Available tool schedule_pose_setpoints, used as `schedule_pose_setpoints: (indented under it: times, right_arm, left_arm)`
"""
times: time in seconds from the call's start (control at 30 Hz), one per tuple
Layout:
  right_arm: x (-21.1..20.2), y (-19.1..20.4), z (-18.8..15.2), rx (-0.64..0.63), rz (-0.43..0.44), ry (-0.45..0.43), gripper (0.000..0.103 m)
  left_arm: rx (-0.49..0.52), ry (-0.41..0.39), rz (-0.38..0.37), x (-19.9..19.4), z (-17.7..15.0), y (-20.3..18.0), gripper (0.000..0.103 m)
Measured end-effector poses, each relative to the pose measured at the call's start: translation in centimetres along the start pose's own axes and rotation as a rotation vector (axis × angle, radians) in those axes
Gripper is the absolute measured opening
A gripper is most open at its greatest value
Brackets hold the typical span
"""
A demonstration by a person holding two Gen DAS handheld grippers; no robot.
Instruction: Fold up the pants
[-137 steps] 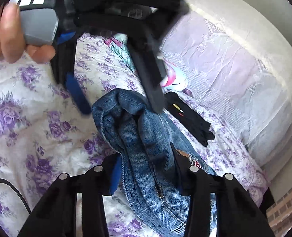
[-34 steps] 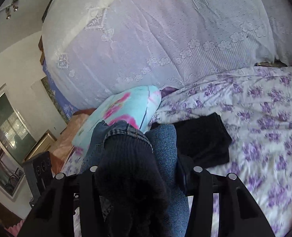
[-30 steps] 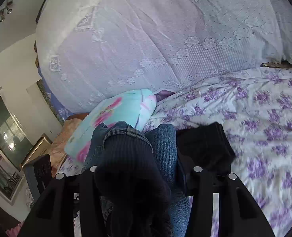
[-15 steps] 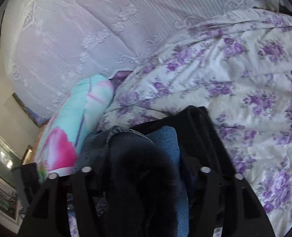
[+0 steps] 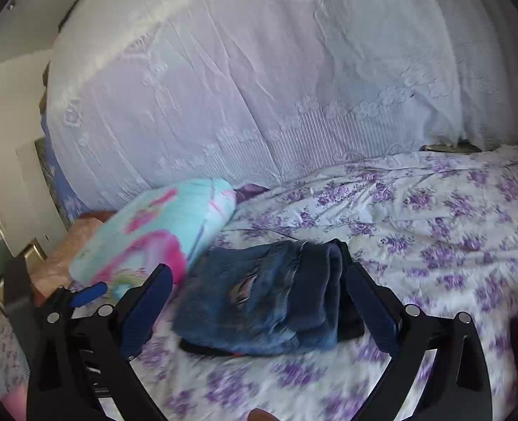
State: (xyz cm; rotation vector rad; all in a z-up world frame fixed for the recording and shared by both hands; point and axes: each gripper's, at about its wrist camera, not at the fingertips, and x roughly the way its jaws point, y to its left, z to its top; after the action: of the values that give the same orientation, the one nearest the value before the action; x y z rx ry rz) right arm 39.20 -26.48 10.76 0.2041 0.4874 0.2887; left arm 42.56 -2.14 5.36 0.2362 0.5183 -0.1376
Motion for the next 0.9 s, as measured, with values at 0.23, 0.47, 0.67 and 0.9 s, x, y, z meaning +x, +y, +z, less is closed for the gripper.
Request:
schedule_pose_setpoints:
  times: [0.23, 0.47, 0.67, 0.9]
  right_arm:
    - [-6.3, 4.4, -7.0, -0.054, -0.177, -0.007, 0.100]
    - [-8.8, 6.5, -12.6, -0.091, -0.198, -0.032, 0.100]
    - [-9.2, 8.0, -14.9, -0.217, -0.257, -0.021, 0.100]
    - [-8.3, 6.9, -15.9, -0.213, -0.268, 0.028, 0.100]
  left_arm:
    - [-0.106, 0.037, -0.003, -7.7, -4.1, 0.6, 0.099]
    - [-0.196, 0.075, 0.002, -12.0, -8.5, 1.0, 0.099]
    - [-0.201, 0.039, 0.026, -13.6, -11.1, -0.6, 0.099]
    - [-0.151, -0.010, -0.006, -14.4, -11.8, -2.1, 0.099]
